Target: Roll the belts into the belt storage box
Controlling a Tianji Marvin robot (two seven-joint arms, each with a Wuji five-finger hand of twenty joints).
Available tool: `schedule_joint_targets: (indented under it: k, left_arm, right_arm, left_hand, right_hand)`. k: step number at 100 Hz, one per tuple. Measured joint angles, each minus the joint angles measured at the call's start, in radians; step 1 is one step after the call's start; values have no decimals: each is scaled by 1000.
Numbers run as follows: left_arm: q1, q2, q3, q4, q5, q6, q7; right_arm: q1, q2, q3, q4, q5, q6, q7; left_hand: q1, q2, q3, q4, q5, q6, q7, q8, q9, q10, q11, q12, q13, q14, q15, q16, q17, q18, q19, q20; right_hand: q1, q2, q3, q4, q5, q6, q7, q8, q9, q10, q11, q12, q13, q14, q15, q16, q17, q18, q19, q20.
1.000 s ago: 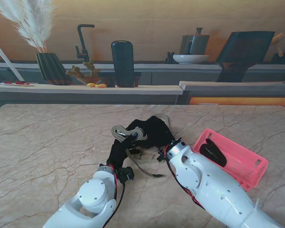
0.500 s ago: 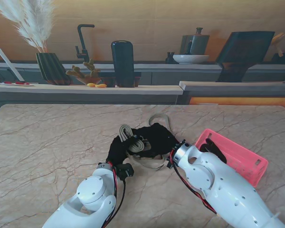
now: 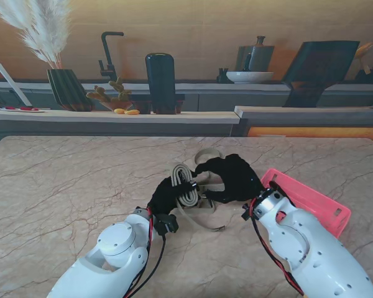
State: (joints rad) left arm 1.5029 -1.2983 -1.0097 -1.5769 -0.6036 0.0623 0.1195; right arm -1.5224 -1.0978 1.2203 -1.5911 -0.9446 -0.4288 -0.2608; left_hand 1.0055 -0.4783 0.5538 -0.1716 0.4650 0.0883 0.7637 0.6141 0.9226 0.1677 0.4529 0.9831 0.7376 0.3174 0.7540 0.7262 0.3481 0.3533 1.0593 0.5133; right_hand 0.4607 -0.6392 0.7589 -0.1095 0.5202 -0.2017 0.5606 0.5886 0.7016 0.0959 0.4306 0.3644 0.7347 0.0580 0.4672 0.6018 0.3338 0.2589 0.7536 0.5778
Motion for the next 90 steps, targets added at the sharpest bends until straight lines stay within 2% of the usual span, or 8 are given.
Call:
schedule_joint_targets:
  k: [13, 20, 30, 36, 46, 53, 81, 90]
  left_arm:
    - [-23, 19, 12, 37, 81, 0, -97]
    - [-33, 31, 14, 51, 94, 0, -158]
    - [-52, 53, 13, 68, 95, 11, -277]
    - [-65, 66, 14, 79, 103, 18, -329]
    - [-86, 84, 20, 94, 119, 24, -384]
    - [-100, 95, 24, 105, 126, 26, -437]
    - [-124, 116, 38, 122, 129, 24, -494]
    - [-125, 117, 39, 122, 134, 22, -495]
  right_arm:
    - [-11, 6, 44, -7, -17, -71, 4]
    - [-12, 12, 66, -17, -11, -107, 65]
    - [-6, 25, 75, -27, 17, -133, 171]
    - [3, 32, 70, -24, 23, -150, 180]
    - [29, 40, 55, -10, 29, -168, 188]
    - [52, 43, 37, 5, 30, -178, 193]
    - [135, 49, -49, 73, 82, -222, 241]
    - [167, 49, -88, 107, 124, -232, 255]
  left_hand:
    - [-67, -1, 41, -1, 30, 13, 0, 14, 31, 0, 207, 2, 76, 4, 151, 79, 23, 32, 79, 46]
    - [-86, -10, 53, 0, 52, 23, 13, 24, 55, 0, 282, -27, 123, 4, 212, 90, 71, 39, 130, 67]
    - [-126, -40, 78, 20, 84, 41, 41, 25, 103, -8, 346, -81, 203, 0, 268, 90, 150, 42, 183, 77]
    - [-135, -52, 78, 24, 98, 48, 53, 19, 125, -13, 373, -97, 234, -8, 286, 90, 189, 42, 206, 77]
    - [-138, -53, 41, 57, 117, 48, 53, -2, 148, -24, 391, -111, 266, -23, 296, 88, 225, 42, 230, 73]
    - [-138, -62, 25, 61, 131, 48, 53, -13, 162, -26, 397, -121, 282, -25, 302, 87, 241, 42, 231, 67]
    - [-139, -62, -6, 64, 136, 48, 53, -18, 163, -38, 406, -123, 284, -33, 303, 79, 243, 39, 231, 55]
    - [-149, -65, -6, 67, 137, 48, 53, -18, 163, -45, 407, -130, 284, -35, 303, 76, 244, 39, 231, 53]
  right_hand:
    - [12, 0, 2, 0, -57, -93, 19, 16, 0, 0, -24, 0, 1, -4, -38, -12, 28, -19, 0, 11]
    - [32, 0, 26, 0, -116, -98, 28, 15, -17, -10, -46, 0, 1, -8, -79, -37, 43, -34, 0, 12]
    - [65, 0, 56, 0, -210, -108, 18, 5, -86, -12, -63, -6, -1, -9, -139, -76, 63, -46, -9, 12]
    - [66, 0, 68, 0, -267, -93, 1, -33, -132, -12, -70, -10, -1, -9, -168, -99, 64, -51, -14, 12]
    - [66, 0, 79, 0, -309, -61, -18, -48, -184, -12, -79, -18, -12, -9, -200, -121, 74, -62, -20, 12]
    - [66, 0, 79, 0, -332, -59, -20, -51, -196, -12, -78, -20, -36, -9, -206, -130, 75, -64, -21, 12]
    - [66, -30, 79, 0, -343, -20, -20, -62, -217, -23, -87, -30, -31, -15, -213, -140, 89, -76, -21, 11]
    - [77, -53, 88, 0, -277, 27, -7, -75, -194, -39, -80, -30, -15, -29, -198, -140, 102, -80, -21, 11]
